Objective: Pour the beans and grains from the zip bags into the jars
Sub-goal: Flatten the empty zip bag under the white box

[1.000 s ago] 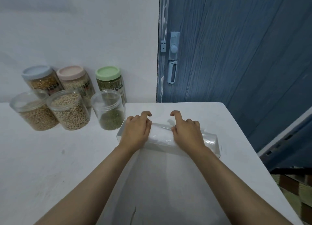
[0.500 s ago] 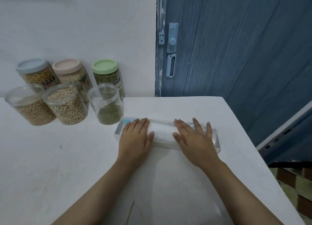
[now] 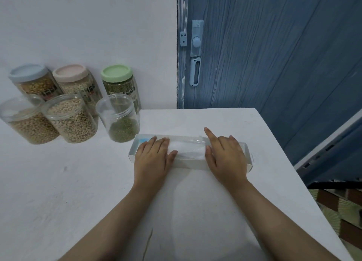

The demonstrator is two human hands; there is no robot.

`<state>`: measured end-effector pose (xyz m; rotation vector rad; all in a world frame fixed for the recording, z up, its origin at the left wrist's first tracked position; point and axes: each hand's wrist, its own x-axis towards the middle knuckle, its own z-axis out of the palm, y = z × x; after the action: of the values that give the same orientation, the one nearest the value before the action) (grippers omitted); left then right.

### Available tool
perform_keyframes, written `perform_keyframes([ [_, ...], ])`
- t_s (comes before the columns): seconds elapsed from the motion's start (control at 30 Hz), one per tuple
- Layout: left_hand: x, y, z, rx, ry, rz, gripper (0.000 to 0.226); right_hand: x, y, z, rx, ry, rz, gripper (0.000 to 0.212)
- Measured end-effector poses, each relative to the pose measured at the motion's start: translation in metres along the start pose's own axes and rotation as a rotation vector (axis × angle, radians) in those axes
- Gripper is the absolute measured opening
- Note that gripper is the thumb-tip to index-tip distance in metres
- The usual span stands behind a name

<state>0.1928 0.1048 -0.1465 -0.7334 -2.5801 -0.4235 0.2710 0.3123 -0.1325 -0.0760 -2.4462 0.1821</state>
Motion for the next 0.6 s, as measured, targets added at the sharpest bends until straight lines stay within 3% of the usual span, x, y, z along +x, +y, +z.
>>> perform_keyframes([
  [0.17,-0.002,-0.005,-0.001,0.043,-0.068,0.049,0.087,0.000,0.006,-0.008,0.053,-0.156,0.020,0.051],
  [0.4,-0.001,0.000,-0.004,0.034,-0.078,0.010,0.078,0.002,-0.002,-0.029,-0.069,-0.559,0.066,0.103],
  [0.5,-0.002,0.003,-0.003,0.048,-0.070,-0.015,0.080,-0.002,-0.013,-0.026,-0.121,-0.611,0.130,0.104],
  [0.6,-0.005,0.006,-0.001,0.086,-0.077,-0.043,0.085,-0.006,-0.015,-0.021,-0.144,-0.543,0.134,0.093],
])
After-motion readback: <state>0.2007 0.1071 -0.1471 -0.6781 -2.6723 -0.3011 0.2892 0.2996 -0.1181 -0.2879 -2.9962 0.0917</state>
